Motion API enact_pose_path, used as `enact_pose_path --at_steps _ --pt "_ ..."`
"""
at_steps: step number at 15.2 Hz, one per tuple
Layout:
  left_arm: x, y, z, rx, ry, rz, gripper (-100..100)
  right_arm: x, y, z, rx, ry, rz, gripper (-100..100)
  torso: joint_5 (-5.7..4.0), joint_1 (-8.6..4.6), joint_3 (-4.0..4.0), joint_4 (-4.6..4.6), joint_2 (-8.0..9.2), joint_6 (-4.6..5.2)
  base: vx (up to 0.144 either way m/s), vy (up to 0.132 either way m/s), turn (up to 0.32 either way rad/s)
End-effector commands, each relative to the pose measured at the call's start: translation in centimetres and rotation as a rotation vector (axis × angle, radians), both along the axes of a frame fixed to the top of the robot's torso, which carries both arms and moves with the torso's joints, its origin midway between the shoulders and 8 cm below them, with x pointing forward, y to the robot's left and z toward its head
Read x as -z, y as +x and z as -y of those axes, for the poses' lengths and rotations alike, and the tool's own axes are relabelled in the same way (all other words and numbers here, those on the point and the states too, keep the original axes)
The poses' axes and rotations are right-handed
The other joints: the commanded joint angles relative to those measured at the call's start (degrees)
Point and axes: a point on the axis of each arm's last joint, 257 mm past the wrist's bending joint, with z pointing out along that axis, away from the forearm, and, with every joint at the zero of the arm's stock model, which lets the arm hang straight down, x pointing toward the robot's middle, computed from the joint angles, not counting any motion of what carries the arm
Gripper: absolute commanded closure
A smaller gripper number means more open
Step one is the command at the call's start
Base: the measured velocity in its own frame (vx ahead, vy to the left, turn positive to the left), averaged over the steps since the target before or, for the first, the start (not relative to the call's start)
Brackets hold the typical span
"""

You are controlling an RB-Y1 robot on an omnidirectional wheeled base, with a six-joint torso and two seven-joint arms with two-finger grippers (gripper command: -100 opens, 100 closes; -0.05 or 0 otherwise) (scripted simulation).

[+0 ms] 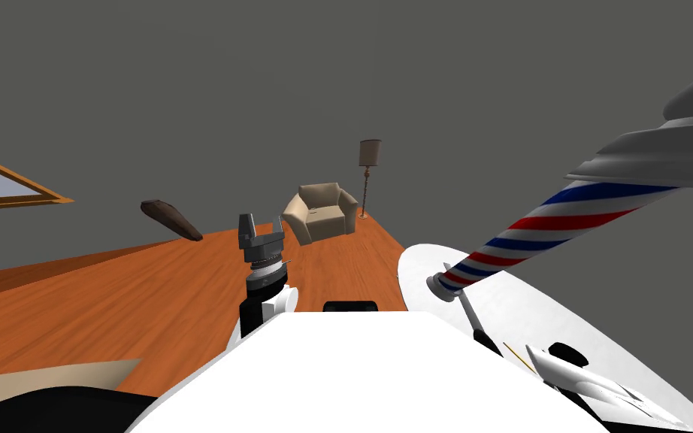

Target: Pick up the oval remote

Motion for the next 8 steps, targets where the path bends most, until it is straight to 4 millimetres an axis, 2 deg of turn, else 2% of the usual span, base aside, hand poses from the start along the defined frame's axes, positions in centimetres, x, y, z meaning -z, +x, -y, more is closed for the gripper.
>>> enact_pose_path --at_steps 1,2,5,8 --pt "0.0 0.0 0.0 0.0 0.0 0.0 0 -0.3 0.1 0.3 -0.042 -0.014 -0.021 -100 0.0 0.0 0.0 0.0 0.0 0.0 0.003 -0.001 0.014" --pt "0.0 0.0 0.0 0.0 0.0 0.0 0 -1.0 0.5 1.2 -0.134 -0.041 -0.071 -100 0.0 0.01 0.01 0.0 0.01 0.01 0.003 0.001 0.021" --pt "0.0 0.0 0.0 0.0 0.0 0.0 0 -1.0 0.5 1.2 -0.138 -0.043 -0.076 -100 0.0 0.02 0.01 0.0 0.01 0.01 0.002 0.001 0.013" --pt "0.0 0.0 0.0 0.0 0.0 0.0 0 -2.2 1.2 2.7 -0.329 -0.091 -0.189 -100 0.0 0.02 0.01 0.01 0.02 0.0 0.002 0.004 0.032"
